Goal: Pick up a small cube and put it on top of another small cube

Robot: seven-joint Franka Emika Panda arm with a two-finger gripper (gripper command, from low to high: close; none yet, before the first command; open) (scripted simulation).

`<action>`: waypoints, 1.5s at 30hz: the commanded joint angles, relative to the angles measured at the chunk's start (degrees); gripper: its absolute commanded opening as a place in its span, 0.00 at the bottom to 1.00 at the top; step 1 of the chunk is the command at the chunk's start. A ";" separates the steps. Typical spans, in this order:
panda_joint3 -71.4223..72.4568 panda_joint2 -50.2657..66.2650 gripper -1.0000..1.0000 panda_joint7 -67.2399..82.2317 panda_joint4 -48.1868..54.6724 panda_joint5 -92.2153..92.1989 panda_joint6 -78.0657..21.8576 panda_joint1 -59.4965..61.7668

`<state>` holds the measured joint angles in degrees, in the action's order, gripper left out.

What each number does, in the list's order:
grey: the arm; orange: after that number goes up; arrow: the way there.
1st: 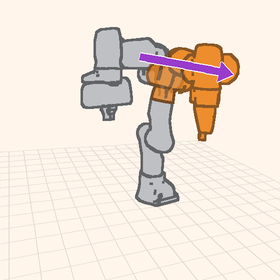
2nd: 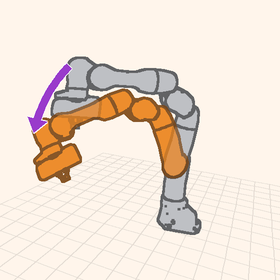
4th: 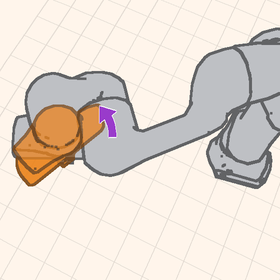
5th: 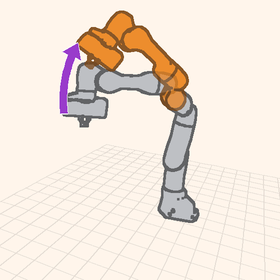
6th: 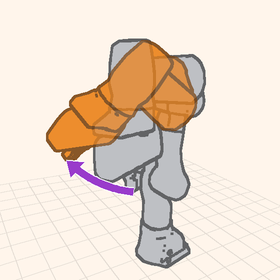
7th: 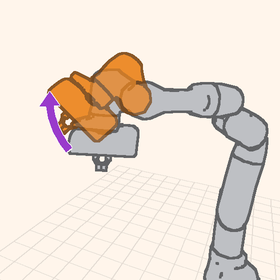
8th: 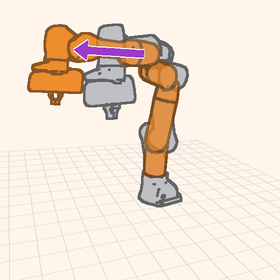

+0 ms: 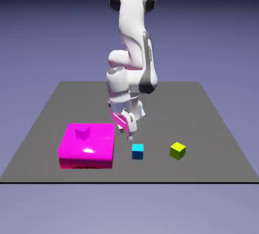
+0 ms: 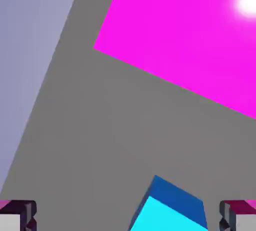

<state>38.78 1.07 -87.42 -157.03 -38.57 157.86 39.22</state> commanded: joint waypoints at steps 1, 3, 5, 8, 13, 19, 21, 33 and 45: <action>2.02 1.76 0.50 -2.34 0.21 -2.01 -0.84 2.05; 6.06 5.27 0.50 -7.02 0.62 -6.02 -2.52 6.20; 6.46 5.61 0.50 -7.48 0.66 -6.42 -2.69 6.61; 4.90 11.84 0.50 -7.16 1.62 -5.58 2.73 4.48; 2.31 22.21 0.50 -6.62 3.22 -4.18 11.76 0.93; 3.60 17.06 0.00 -6.88 2.42 -4.88 7.28 2.69; 4.63 12.91 0.00 -7.10 1.78 -5.44 3.67 4.11; 14.89 1.55 0.00 -20.46 6.44 -2.67 -8.59 -7.93; 7.11 17.49 1.00 -26.46 7.71 6.33 6.12 -20.09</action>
<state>45.89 18.56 -113.88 -149.32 -32.24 163.98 19.13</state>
